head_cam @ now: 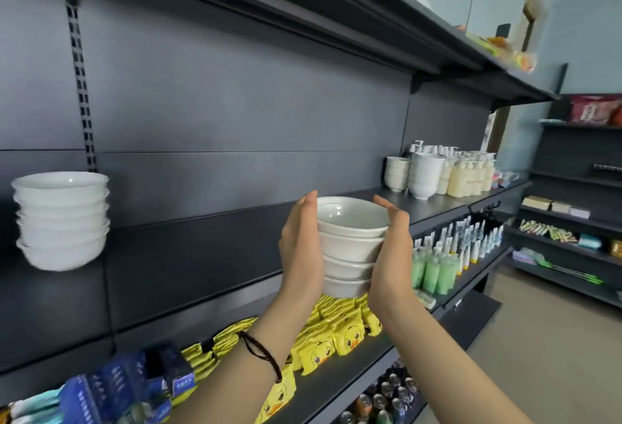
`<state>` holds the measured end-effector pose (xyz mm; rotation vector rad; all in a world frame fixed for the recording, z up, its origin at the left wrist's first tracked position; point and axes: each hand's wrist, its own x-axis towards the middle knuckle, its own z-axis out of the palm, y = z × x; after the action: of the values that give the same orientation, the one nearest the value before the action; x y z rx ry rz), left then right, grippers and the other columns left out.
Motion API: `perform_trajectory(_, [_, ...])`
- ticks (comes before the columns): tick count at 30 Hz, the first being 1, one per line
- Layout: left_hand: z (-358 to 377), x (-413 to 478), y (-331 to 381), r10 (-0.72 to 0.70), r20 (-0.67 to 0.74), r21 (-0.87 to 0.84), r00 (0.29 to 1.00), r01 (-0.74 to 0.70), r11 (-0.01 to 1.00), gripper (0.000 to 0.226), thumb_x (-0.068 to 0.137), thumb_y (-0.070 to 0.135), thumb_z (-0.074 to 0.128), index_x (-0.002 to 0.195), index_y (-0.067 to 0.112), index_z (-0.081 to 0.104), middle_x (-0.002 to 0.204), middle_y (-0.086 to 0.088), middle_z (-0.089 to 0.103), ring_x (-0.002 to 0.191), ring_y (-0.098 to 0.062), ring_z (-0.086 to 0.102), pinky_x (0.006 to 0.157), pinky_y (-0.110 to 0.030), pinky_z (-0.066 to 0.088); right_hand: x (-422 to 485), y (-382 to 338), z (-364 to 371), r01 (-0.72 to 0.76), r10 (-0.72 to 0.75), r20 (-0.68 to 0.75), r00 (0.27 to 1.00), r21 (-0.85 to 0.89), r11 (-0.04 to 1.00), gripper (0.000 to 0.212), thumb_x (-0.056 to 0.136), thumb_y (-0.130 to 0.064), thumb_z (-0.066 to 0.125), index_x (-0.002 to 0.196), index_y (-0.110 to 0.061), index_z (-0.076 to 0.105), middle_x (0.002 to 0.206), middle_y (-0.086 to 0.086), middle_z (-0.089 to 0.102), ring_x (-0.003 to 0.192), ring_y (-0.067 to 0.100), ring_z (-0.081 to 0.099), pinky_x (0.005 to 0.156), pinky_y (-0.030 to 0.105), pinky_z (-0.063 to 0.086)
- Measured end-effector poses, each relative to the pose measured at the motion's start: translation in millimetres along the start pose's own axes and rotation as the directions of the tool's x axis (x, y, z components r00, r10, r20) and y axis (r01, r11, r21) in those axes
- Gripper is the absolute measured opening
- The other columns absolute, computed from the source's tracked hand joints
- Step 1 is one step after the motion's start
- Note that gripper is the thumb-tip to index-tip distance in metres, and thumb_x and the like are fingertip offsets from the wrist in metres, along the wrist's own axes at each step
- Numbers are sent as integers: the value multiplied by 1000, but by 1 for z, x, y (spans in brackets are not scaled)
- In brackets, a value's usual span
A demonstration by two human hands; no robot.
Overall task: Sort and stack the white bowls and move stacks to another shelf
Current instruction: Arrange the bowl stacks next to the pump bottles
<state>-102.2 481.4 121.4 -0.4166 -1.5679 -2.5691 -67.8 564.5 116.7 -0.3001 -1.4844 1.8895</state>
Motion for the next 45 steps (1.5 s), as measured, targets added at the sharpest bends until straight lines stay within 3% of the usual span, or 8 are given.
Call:
perform_trajectory(9, [88, 34, -64, -56, 29, 53, 998, 54, 997, 19, 84, 55, 52, 82, 51, 71, 98, 6, 73, 98, -20, 69, 93, -51, 53, 86, 12, -68, -11, 14, -68, 998, 47, 999, 43, 77, -59, 38, 109, -46, 65, 117, 0, 69, 107, 23, 65, 95, 48, 53])
perform_trajectory(16, [160, 88, -141, -69, 91, 49, 993, 65, 997, 20, 87, 53, 52, 92, 48, 71, 104, 10, 72, 102, -13, 67, 96, -44, 51, 175, 35, -118, 7, -2, -139, 990, 39, 999, 40, 84, -54, 38, 111, -41, 64, 116, 3, 69, 106, 24, 65, 97, 50, 52])
perform_trajectory(19, [199, 118, -171, -121, 123, 48, 985, 116, 992, 37, 77, 61, 52, 102, 40, 70, 109, 8, 72, 105, -16, 66, 98, -47, 50, 224, 40, -138, -12, 16, -181, 983, 24, 1000, 38, 78, -59, 39, 103, -47, 65, 116, 3, 69, 106, 25, 65, 98, 53, 51])
perform_trajectory(22, [239, 152, -192, -132, 130, 47, 983, 127, 991, 33, 82, 58, 53, 98, 35, 72, 99, 7, 75, 98, -16, 69, 94, -47, 53, 279, 38, -154, -15, 18, -206, 978, 15, 1000, 29, 82, -58, 41, 92, -52, 67, 110, 1, 72, 103, 26, 67, 97, 53, 52])
perform_trajectory(27, [289, 204, -224, -153, 146, 41, 977, 149, 988, 44, 75, 66, 55, 102, 36, 71, 102, 5, 75, 100, -19, 69, 93, -49, 53, 356, 42, -171, 12, -6, -219, 976, 28, 1000, 41, 83, -56, 38, 111, -44, 65, 117, 2, 69, 107, 26, 65, 97, 52, 52])
perform_trajectory(34, [333, 262, -283, -109, 23, 25, 994, 108, 994, 45, 80, 59, 56, 108, 28, 71, 105, 2, 75, 101, -20, 69, 94, -50, 53, 450, 75, -190, -22, 29, -127, 991, 59, 998, 33, 86, -57, 38, 100, -51, 67, 118, 1, 68, 110, 25, 64, 99, 54, 50])
perform_trajectory(39, [356, 313, -332, -44, -72, 55, 996, 48, 997, 44, 83, 60, 55, 113, 31, 70, 110, 3, 73, 105, -20, 68, 95, -48, 53, 524, 104, -195, -48, 51, -38, 998, 89, 995, 32, 100, -39, 35, 107, -43, 66, 118, -3, 69, 110, 20, 63, 101, 48, 50])
perform_trajectory(45, [390, 375, -379, 13, -201, 121, 979, 12, 993, 48, 81, 63, 51, 116, 35, 68, 117, 7, 70, 111, -17, 64, 102, -48, 48, 618, 134, -197, -162, 154, 84, 985, 108, 981, 49, 74, -57, 45, 114, -41, 69, 123, -2, 70, 115, 22, 64, 105, 50, 47])
